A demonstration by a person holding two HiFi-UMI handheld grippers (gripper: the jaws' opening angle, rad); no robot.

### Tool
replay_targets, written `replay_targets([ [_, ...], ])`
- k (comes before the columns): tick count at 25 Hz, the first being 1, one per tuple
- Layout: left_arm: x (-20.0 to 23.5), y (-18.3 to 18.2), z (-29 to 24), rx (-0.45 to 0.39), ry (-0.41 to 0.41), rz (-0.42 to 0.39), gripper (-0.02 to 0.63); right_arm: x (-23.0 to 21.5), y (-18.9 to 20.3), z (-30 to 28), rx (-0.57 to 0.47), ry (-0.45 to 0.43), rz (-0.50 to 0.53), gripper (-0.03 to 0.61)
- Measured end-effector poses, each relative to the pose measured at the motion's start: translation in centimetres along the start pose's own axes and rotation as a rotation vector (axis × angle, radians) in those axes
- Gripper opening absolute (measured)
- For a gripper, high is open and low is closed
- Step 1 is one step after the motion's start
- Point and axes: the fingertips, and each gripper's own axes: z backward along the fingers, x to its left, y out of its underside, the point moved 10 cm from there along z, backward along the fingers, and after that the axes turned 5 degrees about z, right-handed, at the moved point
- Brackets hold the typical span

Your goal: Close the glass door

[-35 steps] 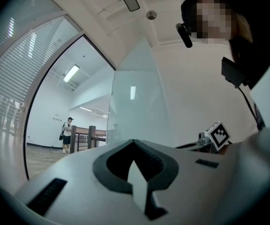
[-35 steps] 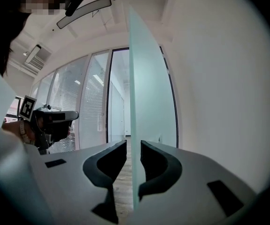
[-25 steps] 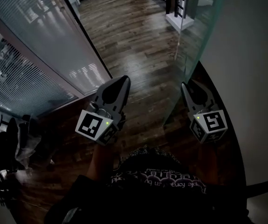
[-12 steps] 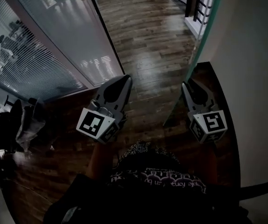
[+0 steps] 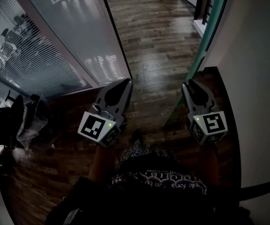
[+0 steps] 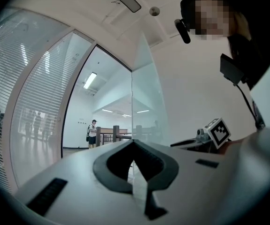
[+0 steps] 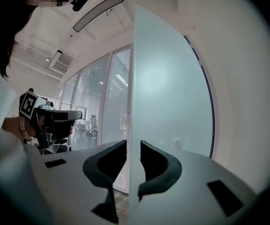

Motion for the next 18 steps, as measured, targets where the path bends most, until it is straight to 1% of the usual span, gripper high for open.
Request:
replay_targets([
  [9,4.3,-1.2,-1.0,-0.025,-0.01,-0.005,0.002,1.8,-1.2,-3.9,0.008,-0.051,0.031,0.075],
  [18,8.7,-0.9,-2.0,-0.051,-0.071,-0.022,0.002,2.2,-1.3,-7.9,0.013,-0.103,0.05,0.075],
])
